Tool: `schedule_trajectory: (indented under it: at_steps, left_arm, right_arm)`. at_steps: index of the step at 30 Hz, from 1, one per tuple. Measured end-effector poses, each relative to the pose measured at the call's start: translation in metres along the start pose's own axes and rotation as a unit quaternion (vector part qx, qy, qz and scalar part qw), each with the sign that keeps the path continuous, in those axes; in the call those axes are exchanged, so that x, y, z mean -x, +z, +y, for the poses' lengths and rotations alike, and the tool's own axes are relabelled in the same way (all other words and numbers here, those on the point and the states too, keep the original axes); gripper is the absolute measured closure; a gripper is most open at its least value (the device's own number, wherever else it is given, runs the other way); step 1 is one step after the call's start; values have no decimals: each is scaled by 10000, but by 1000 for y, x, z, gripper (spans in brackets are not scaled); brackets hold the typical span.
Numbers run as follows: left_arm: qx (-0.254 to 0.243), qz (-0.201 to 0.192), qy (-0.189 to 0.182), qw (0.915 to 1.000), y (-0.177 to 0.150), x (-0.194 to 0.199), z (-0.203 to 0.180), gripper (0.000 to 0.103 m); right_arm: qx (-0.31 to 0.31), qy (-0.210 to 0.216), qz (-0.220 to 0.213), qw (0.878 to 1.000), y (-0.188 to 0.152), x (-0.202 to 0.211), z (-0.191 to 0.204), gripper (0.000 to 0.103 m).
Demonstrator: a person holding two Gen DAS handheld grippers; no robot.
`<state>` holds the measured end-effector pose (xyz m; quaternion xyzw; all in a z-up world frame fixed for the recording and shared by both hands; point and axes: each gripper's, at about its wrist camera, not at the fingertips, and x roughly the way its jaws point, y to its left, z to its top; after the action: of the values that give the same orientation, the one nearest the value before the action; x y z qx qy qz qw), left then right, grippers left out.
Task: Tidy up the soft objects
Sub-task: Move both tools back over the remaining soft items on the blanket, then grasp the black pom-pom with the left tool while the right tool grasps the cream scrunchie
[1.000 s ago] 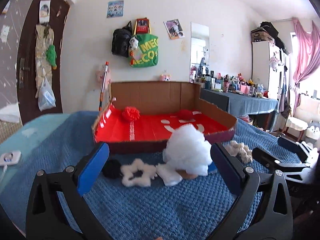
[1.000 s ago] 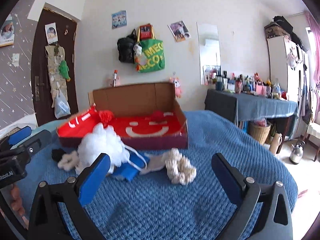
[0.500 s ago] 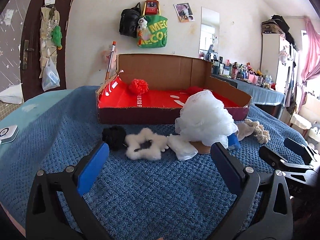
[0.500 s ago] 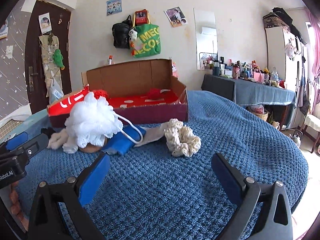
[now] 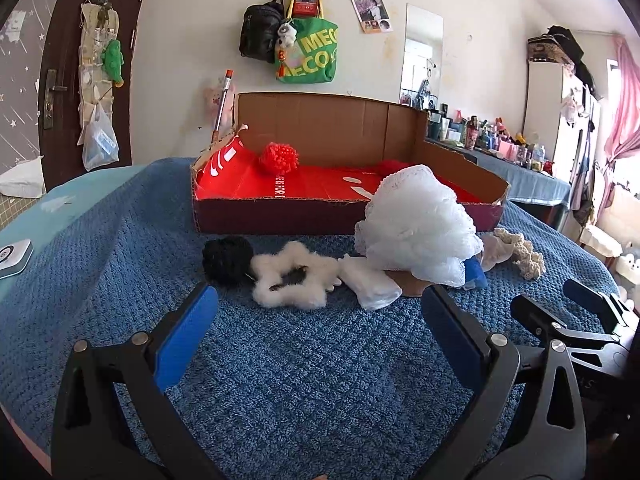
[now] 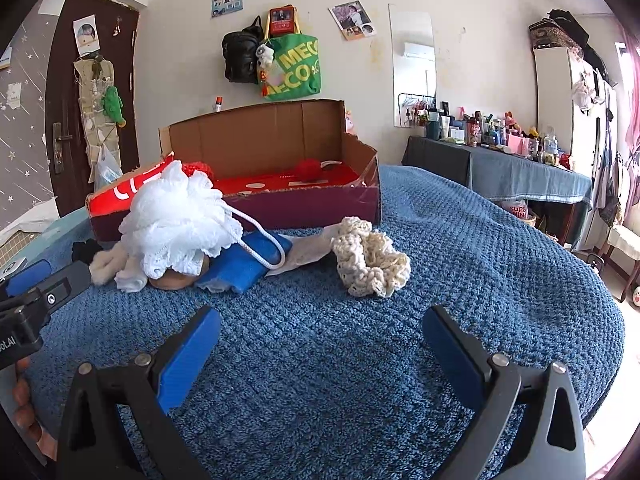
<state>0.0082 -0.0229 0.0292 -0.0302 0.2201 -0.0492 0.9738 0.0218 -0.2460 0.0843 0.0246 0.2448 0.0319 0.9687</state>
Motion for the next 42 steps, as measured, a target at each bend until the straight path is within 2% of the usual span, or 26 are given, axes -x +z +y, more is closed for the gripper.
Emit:
schedule_trajectory:
  at_steps: [15, 24, 32, 37, 40, 42]
  left_arm:
    - [-18, 294, -57, 9995, 29, -8, 15, 0]
    - [61, 643, 16, 9979, 44, -24, 45, 0]
    - [-80, 1013, 199, 9946, 50, -42, 73, 0]
    - [44, 1250, 58, 9921, 51, -56, 85, 2]
    - [1, 1469, -207, 9889, 47, -67, 84, 23]
    - [-12, 1672, -540, 9844, 43, -76, 81, 56]
  right_arm:
    - [-35, -103, 5, 9999, 26, -1, -11, 0]
    - [-234, 2, 378, 9990, 46, -21, -31, 0]
    - [-21, 198, 790, 9967, 58, -38, -38, 0]
    - [21, 285, 987, 9947, 61, -46, -47, 0]
    - [-41, 398, 1160, 9924, 61, -54, -53, 16]
    - [-87, 452, 1300, 9904, 61, -60, -56, 36]
